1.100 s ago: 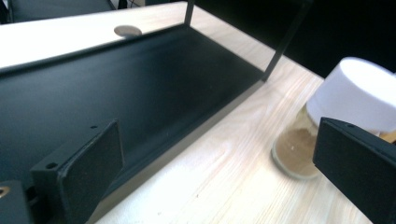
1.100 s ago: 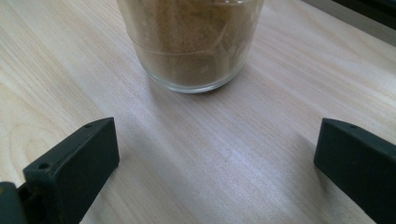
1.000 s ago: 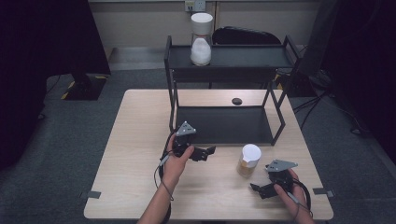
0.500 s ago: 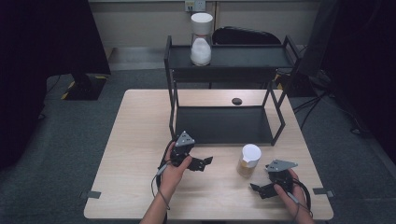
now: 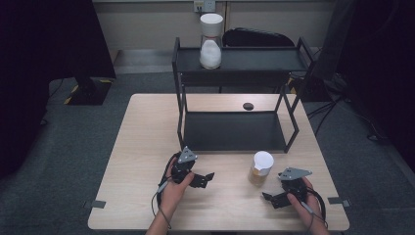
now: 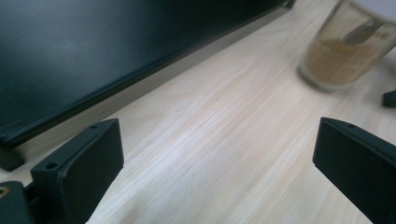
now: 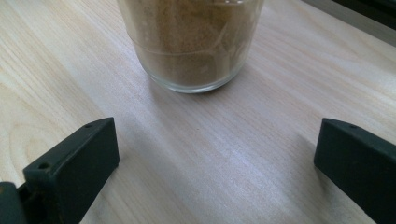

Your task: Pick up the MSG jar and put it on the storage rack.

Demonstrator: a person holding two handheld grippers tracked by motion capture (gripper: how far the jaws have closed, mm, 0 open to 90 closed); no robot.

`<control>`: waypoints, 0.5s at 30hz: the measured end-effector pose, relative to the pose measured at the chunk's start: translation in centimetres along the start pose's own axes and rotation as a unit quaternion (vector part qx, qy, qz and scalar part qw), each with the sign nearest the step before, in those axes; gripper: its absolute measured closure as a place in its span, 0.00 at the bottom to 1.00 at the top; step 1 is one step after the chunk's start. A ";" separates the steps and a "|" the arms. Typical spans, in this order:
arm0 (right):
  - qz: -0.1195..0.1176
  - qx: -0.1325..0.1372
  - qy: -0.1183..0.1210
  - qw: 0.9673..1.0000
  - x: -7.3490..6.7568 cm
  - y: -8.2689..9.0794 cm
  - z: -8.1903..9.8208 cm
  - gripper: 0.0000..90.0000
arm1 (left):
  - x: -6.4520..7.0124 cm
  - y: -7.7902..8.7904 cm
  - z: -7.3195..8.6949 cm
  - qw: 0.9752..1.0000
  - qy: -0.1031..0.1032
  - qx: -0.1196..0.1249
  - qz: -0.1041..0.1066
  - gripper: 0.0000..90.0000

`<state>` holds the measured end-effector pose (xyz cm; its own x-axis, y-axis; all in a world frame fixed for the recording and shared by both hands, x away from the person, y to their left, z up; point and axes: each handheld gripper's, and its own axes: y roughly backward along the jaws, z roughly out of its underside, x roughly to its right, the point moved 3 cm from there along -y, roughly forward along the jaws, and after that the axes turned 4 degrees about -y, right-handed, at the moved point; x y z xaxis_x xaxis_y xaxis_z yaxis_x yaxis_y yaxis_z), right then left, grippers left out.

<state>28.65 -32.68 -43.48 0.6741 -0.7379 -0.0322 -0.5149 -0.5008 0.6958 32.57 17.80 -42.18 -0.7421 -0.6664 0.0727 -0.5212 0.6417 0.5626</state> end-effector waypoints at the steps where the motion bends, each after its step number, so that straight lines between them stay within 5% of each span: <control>1: 0.000 0.000 0.000 1.000 0.0 0.0 0.0 0.00 | 0.0 0.1 0.0 1.000 -0.003 -0.005 -0.002 0.02; 6: 0.000 0.000 0.000 1.000 0.0 0.0 0.0 0.00 | 0.4 0.7 0.5 0.999 -0.011 -0.020 -0.026 0.02; 15: 0.000 0.000 0.000 1.000 0.0 0.0 0.0 0.00 | 1.1 1.1 1.2 0.995 -0.050 -0.059 -0.065 0.02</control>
<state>28.65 -32.68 -43.48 0.6741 -0.7379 -0.0323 -0.5148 -0.5007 0.6959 30.63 18.19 -42.52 -0.7126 -0.6963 -0.0858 -0.5665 0.4989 0.6558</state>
